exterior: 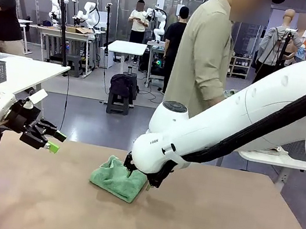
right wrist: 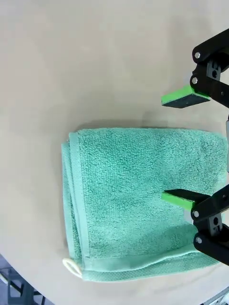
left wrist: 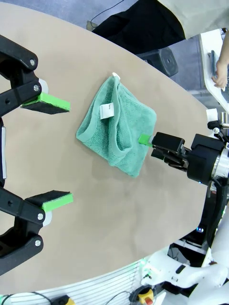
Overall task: Fold the towels and place them in the basket.
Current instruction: Place the folded Towel with hook on the right side of the table.
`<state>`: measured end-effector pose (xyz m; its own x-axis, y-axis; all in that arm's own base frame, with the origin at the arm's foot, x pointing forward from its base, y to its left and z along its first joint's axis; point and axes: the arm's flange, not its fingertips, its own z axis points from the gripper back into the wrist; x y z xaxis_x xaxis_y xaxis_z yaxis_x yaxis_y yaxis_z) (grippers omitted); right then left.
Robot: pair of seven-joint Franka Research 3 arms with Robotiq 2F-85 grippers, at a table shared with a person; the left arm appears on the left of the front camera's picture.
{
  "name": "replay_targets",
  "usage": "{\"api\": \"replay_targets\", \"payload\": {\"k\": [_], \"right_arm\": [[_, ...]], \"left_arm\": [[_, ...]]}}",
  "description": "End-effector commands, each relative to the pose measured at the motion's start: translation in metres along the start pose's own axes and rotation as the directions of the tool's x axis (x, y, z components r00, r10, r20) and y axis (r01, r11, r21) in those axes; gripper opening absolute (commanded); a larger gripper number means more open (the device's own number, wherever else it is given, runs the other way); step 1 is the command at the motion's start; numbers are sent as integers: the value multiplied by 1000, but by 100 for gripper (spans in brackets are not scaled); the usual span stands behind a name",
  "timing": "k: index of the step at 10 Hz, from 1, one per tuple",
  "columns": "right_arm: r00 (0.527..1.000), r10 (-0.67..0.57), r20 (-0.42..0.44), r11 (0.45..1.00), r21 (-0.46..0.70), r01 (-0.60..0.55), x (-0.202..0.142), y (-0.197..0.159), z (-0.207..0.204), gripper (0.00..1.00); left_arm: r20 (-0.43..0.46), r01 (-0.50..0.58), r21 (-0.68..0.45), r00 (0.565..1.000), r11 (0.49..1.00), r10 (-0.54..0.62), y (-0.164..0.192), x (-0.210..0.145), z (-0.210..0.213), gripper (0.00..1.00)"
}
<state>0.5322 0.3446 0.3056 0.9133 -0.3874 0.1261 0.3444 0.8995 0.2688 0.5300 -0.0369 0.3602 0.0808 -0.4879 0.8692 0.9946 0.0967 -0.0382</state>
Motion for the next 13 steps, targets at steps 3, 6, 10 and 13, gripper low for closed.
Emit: {"api": "replay_targets", "payload": {"k": [3, 6, 10, 13], "right_arm": [[996, 7, 91, 1000, 23, -9, -6, -5, -10, 67], [993, 25, 112, 999, 34, -29, -5, -4, -10, 37], [991, 36, 128, 998, 43, -42, -5, -3, -14, 0], [990, 45, 133, 999, 10, -47, -3, -1, -14, 0]], "left_arm": [[0, 2, 0, 1000, 1000, -2, 0, 0, 0, 82], [0, 2, 0, 1000, 1000, -2, 0, 0, 0, 82], [0, 2, 0, 1000, 1000, -2, 0, 0, 0, 82], [0, 2, 0, 1000, 1000, -2, 0, 0, 0, 82]]}}
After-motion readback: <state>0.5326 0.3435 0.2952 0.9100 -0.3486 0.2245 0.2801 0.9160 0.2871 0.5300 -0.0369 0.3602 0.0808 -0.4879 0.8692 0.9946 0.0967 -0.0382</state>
